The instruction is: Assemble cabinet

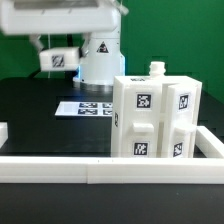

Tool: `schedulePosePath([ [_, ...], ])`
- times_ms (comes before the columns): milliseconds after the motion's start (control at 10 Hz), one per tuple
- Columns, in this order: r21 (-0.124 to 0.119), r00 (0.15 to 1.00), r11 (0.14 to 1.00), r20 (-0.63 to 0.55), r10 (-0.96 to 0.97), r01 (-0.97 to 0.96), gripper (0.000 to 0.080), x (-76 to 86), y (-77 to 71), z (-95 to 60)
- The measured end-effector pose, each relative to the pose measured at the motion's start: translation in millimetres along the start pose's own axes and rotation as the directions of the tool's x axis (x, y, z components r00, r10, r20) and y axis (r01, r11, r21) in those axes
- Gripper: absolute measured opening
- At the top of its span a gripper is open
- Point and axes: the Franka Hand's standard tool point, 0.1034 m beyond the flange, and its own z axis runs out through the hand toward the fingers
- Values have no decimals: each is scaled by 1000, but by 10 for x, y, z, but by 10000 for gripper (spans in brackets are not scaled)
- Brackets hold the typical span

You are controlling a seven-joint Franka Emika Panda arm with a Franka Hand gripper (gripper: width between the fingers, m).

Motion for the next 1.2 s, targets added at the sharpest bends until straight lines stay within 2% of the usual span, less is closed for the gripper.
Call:
schedulePosePath([
  [100, -11, 999, 999, 13, 35, -35, 560, 103, -202, -125],
  [200, -11, 1000, 1000, 5, 7, -7, 561, 142, -221, -126],
  [700, -11, 1000, 1000, 11, 12, -12, 561, 129, -235, -106],
  [800, -12, 999, 1000, 15, 29, -29, 561, 195, -420, -167],
  [900, -14, 999, 999, 4, 48, -48, 561, 344, -686, -265],
  [1100, -17, 996, 996, -21, 90, -90, 561, 588, -1044, -283],
  [1200, -20, 996, 996, -31, 81, -82, 561, 733, -1173, -267],
])
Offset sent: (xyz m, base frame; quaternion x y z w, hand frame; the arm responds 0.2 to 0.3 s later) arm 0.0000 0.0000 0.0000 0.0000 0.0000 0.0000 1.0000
